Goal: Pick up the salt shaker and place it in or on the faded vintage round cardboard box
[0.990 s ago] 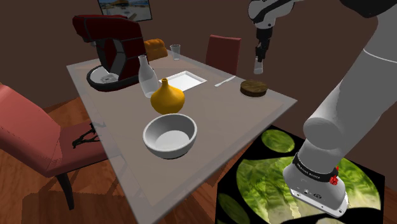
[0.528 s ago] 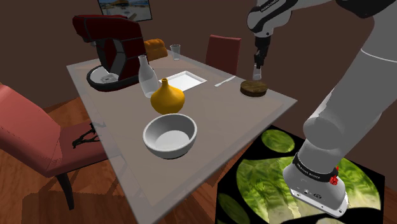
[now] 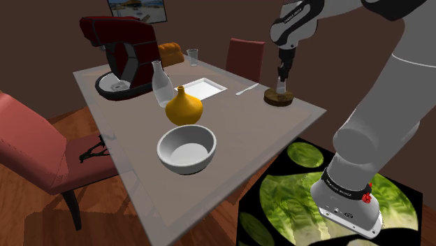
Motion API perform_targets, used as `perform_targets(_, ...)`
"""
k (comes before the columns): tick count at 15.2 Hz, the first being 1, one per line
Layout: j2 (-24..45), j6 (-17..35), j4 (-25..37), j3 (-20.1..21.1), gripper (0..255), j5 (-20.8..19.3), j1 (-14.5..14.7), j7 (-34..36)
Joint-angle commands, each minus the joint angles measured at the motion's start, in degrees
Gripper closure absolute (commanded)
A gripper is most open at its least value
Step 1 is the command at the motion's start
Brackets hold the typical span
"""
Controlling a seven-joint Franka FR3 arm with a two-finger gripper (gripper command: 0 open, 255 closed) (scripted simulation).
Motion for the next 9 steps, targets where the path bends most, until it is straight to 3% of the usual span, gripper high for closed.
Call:
perform_targets(1,0.08,0.2,-0.1,0.0,255,0.02,0.0,0.02)
perform_targets(6,0.08,0.2,-0.1,0.0,255,0.02,0.0,0.02)
perform_targets(7,0.08,0.21,-0.1,0.0,0,0.02,0.0,0.02)
perform_targets(9,0.08,0.21,-0.1,0.0,0,0.02,0.0,0.02)
